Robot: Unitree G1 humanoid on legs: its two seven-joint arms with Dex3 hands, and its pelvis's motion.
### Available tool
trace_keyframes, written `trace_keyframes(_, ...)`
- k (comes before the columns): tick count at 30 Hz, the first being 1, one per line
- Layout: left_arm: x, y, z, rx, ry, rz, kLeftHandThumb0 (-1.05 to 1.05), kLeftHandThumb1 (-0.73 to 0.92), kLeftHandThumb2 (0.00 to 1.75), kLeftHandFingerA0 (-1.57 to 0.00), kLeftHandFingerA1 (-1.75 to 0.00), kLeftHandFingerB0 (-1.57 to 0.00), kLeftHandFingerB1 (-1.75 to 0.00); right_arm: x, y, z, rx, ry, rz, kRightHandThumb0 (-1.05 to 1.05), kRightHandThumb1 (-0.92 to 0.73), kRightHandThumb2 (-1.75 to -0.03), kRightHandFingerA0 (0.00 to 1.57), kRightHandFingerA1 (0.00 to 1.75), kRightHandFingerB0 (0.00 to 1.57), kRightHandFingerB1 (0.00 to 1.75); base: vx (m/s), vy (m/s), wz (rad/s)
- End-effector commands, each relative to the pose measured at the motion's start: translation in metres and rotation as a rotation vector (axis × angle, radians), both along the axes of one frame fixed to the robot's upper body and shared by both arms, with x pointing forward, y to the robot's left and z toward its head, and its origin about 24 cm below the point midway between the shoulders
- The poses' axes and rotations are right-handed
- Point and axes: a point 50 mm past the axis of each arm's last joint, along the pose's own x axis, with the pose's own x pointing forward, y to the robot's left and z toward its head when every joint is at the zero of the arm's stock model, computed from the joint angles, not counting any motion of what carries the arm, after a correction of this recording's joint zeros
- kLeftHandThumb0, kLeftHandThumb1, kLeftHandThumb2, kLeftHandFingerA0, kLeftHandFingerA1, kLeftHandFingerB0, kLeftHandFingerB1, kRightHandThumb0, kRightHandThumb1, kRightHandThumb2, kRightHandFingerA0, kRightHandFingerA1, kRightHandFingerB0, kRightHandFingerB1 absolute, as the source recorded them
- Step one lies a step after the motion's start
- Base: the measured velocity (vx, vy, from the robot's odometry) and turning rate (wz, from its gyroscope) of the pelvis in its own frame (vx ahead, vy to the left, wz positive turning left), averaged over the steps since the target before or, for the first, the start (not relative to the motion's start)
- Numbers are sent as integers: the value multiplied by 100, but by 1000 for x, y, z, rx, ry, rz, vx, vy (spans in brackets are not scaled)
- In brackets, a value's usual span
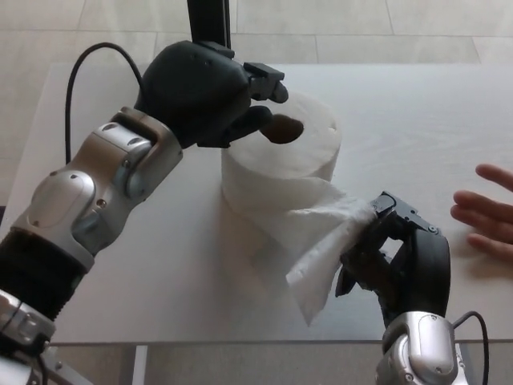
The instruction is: A toilet paper roll is kept in the middle of the desk infront of the robot. The robot places its left hand on the top of the toilet paper roll to hold it still and uses its right hand to tear off a piece of toilet paper from it and hands the paper to a person
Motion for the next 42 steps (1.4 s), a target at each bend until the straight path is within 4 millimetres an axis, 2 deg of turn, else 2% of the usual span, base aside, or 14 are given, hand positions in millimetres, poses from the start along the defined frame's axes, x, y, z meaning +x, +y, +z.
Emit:
trace_keyframes(1, 6, -11, 10, 32, -39, -3, -52, 81, 64, -62, -52, -60, -46, 6, 38, 57, 598, -39, -34, -64, -58, -143, 128, 171, 95, 162, 0, 0, 0)
trace_keyframes(9, -1, -8, -9, 45, -8, -9, -52, 79, 64, -64, -53, -64, -48, 7, 24, 89, 753, -117, -81, -57, -67, -116, 117, 175, 73, 175, 0, 0, 0)
trace_keyframes(24, -21, -19, -58, 95, 41, -78, -53, 71, 61, -65, -55, -65, -47, 4, 24, 106, 952, -177, 9, -60, -48, -132, 116, 175, 89, 175, 0, 0, 0)
trace_keyframes(25, -23, -20, -62, 67, 50, -88, -53, 68, 60, -65, -56, -64, -47, 4, 25, 108, 957, -180, 16, -57, -53, -121, 116, 175, 87, 175, 0, 0, 0)
trace_keyframes(26, -23, -21, -64, 74, 52, -86, -54, 68, 61, -64, -54, -62, -45, 4, 26, 108, 971, -174, 22, -67, -55, -110, 136, 148, 112, 137, 0, 0, 0)
trace_keyframes(27, -23, -21, -65, 75, 55, -94, -54, 67, 60, -59, -56, -59, -43, 4, 28, 110, 980, -169, 37, -57, -67, -89, 117, 175, 89, 160, 0, 0, 0)
trace_keyframes(28, -23, -25, -66, 85, 43, -105, -56, 70, 61, -61, -59, -61, -46, 4, 27, 111, 971, -172, 43, -70, -53, -119, 138, 149, 113, 136, 0, 0, 0)
trace_keyframes(30, -20, -28, -65, 135, 37, -113, -57, 71, 61, -54, -58, -52, -44, 6, 27, 113, 958, -173, 41, -58, -55, -109, 118, 175, 87, 169, 0, 0, 0)
trace_keyframes(33, -17, -30, -65, 223, -1, -141, -59, 76, 62, -50, -56, -47, -42, 7, 26, 115, 960, -185, 39, -58, -51, -130, 116, 175, 87, 172, 0, 0, 0)
trace_keyframes(36, -17, -28, -73, 319, -13, -165, -55, 80, 64, -42, -53, -45, -41, 6, 24, 120, 957, -189, 43, -56, -61, -113, 115, 175, 87, 173, 0, 0, 0)
trace_keyframes(37, -17, -28, -78, 329, -6, -171, -54, 80, 64, -39, -52, -44, -41, 5, 23, 122, 980, -195, 46, -63, -59, -118, 133, 146, 116, 139, 0, 0, 0)
trace_keyframes(38, -18, -27, -82, 362, -22, -184, -55, 78, 64, -40, -54, -41, -42, 3, 22, 125, 979, -223, 66, -62, -59, -116, 131, 145, 115, 138, 0, 0, 0)
trace_keyframes(39, -20, -27, -85, 369, -39, -197, -54, 77, 63, -44, -55, -49, -47, 2, 21, 128, 982, -241, 80, -53, -63, -106, 110, 175, 83, 174, 0, 0, 0)
trace_keyframes(42, -27, -27, -93, 385, -8, -206, -57, 76, 63, -56, -59, -63, -54, 4, 18, 142, 1020, -274, 72, -51, -54, -119, 106, 175, 81, 175, 0, 0, 0)
